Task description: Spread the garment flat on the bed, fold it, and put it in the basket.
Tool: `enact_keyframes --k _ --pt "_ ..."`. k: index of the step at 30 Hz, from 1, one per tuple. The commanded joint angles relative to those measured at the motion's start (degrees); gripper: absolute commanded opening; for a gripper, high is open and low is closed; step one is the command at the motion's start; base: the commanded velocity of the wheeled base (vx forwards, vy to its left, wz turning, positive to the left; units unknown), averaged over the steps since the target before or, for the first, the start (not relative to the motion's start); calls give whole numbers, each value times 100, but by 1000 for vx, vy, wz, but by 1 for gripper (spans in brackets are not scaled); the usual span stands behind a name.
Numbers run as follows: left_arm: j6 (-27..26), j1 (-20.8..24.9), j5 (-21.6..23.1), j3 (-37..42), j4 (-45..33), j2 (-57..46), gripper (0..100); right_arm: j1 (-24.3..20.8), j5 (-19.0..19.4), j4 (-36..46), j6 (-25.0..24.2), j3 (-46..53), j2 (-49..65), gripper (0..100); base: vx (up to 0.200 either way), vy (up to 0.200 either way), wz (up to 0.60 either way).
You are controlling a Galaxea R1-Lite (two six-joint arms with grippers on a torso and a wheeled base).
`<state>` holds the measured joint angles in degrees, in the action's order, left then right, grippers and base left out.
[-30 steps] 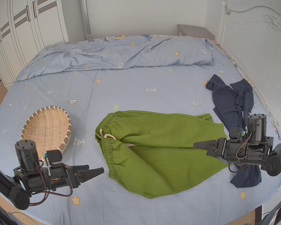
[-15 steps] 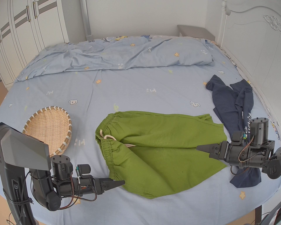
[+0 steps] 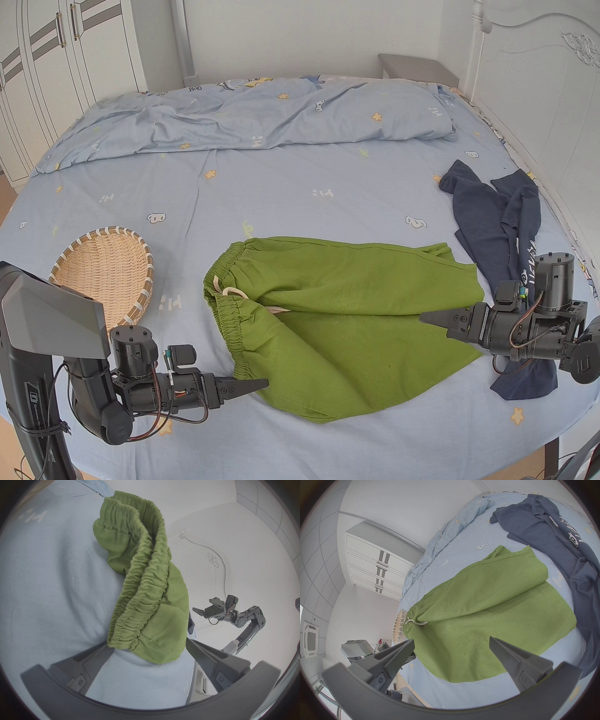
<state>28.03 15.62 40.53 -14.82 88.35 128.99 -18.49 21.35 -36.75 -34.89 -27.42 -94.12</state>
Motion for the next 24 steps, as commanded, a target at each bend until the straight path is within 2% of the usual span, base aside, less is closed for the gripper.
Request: enact_keyframes --k 1,9,14,24 --pt "-16 -155 -10 -21 165 -67 100 -5 1 2 0 -1 -18 100 0 0 0" --pt "1 -375 16 -100 165 -5 100 -14 -8 2 0 -1 -36 100 0 0 0" --pt "221 -305 25 -126 165 -32 100 -5 -16 2 0 -1 -36 100 0 0 0" --pt "230 -120 34 23 165 -40 100 12 -25 -77 0 8 -45 100 0 0 0"
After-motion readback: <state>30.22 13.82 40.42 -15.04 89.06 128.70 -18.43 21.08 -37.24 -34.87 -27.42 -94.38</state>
